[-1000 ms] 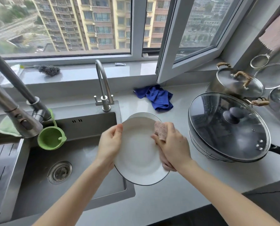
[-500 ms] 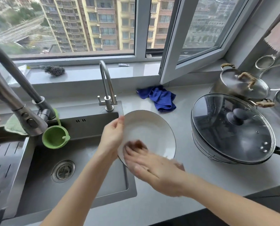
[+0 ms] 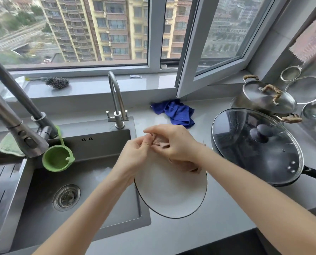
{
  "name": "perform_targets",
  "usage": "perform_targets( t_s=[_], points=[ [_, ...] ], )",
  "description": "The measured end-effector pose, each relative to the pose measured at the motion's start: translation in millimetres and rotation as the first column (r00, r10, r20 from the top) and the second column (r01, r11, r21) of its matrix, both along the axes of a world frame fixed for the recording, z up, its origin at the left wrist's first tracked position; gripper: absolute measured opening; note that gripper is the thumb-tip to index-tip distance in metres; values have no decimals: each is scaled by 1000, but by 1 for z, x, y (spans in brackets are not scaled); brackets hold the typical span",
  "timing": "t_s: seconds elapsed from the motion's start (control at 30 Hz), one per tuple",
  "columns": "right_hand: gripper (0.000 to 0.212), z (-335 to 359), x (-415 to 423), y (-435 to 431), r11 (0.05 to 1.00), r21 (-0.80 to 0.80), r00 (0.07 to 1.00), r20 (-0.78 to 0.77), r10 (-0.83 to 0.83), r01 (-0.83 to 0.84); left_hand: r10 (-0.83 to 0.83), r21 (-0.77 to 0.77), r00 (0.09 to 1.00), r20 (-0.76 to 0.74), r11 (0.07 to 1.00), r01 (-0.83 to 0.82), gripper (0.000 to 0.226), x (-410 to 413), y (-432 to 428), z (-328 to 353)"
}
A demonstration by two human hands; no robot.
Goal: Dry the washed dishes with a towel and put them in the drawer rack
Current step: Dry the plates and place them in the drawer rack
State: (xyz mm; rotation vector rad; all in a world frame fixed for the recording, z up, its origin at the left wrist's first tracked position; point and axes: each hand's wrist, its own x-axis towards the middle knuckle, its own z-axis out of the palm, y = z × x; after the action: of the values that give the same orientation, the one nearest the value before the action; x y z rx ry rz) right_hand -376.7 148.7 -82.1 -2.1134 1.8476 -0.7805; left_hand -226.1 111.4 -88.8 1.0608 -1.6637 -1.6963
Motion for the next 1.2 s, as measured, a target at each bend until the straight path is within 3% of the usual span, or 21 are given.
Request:
perform_targets(
  t_s=[0.1,0.17,0.27,0.33,0.43,0.5,0.6,0.7,0.77,0.83,0.87,0.93,1.0,1.1,1.13,1.2],
  points=[
    [31,23,-17,-10,913,400,966,259,-24,-85,12,-28,999,32,1000,-11,39,-2,1,-4],
    [34,27,-28,-15,846,522,949,308,-68,-109,21,-31,999,31,999,-20,38,-3,3,-2],
    [39,17,-43,-9,839,538,889,420,-179,-86,84,-78,996,22,994,-82,38,-2,-1,4],
    [39,6,-49,1,877,477,764,587,-267,-61,145,-89,989,-31,985,-147,38,1,-8,4],
    [39,-14,-41,11,921,363,585,720,-373,141,199,-91,975,-95,974,-208,50,2,-17,3],
    [33,-25,-27,16,888,367,382,806,-452,277,228,-101,967,-116,965,-240,43,1,-16,0],
    [25,-51,-6,24,781,524,-83,844,-530,339,343,-147,926,-159,919,-365,29,-4,-14,-2],
    [32,-72,22,22,752,607,-346,784,-515,257,555,-124,804,-213,801,-586,30,-19,-4,-6],
    [33,-71,30,20,733,616,-441,765,-470,288,648,-73,717,-257,727,-683,36,-29,15,-9],
    [17,-66,19,18,702,605,-395,789,-470,375,614,-34,747,-256,766,-642,38,-27,31,-18],
    [21,-61,9,20,704,582,-335,812,-477,408,549,-11,806,-222,825,-565,35,-21,30,-25],
    [31,-44,-12,27,706,502,-95,842,-531,499,320,55,934,-157,947,-315,29,-3,10,-36],
    [36,-22,-24,33,759,412,252,771,-585,503,50,-28,997,-57,998,-51,37,13,-25,-33],
    [32,5,-26,33,890,354,658,603,-451,286,-249,-229,944,215,927,296,9,14,-48,-3],
    [30,12,-24,31,908,353,736,549,-397,226,-293,-290,912,286,881,374,21,9,-47,3],
    [28,20,-23,25,924,336,805,488,-338,183,-260,-367,908,328,850,376,36,1,-42,11]
  ],
)
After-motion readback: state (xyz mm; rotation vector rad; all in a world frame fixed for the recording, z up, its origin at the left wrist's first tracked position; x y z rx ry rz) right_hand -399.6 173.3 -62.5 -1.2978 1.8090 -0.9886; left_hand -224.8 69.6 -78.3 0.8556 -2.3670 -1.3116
